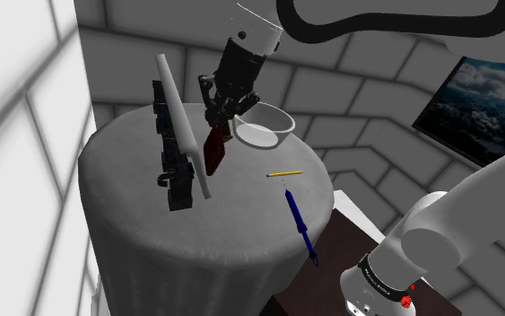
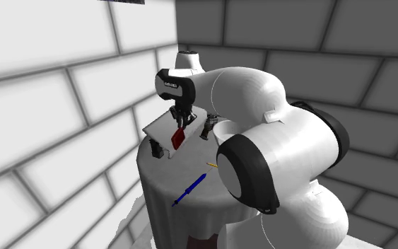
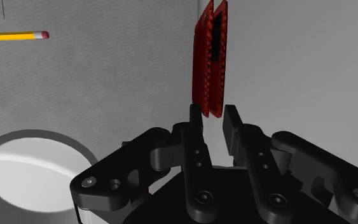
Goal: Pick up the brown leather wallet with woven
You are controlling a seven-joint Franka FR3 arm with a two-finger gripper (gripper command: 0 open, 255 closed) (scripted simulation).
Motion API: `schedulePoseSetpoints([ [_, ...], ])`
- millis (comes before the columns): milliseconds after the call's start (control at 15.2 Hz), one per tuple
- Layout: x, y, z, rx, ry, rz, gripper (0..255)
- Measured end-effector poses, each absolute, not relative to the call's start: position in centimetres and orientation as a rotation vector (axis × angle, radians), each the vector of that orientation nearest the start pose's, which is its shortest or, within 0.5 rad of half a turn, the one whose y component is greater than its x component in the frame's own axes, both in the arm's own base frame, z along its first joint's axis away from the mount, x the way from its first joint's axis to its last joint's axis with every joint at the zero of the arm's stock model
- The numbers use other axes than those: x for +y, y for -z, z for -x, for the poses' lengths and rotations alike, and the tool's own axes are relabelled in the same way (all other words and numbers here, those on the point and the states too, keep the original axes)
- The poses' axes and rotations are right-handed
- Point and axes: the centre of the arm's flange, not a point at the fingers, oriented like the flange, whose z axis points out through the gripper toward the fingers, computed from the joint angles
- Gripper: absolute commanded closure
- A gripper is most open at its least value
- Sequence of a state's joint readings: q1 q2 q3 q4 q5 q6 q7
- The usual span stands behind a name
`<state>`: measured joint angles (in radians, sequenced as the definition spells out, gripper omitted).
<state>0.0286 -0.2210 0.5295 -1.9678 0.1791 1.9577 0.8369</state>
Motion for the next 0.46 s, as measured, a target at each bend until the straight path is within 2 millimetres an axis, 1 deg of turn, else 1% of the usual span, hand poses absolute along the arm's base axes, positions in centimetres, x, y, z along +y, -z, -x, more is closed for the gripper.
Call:
schedulePoseSetpoints([
  [396, 30.3, -60.3, -42.3, 0.491, 0.153, 2.933, 255],
  [462, 30.3, -60.6, -42.4, 0.491, 0.153, 2.933, 255],
])
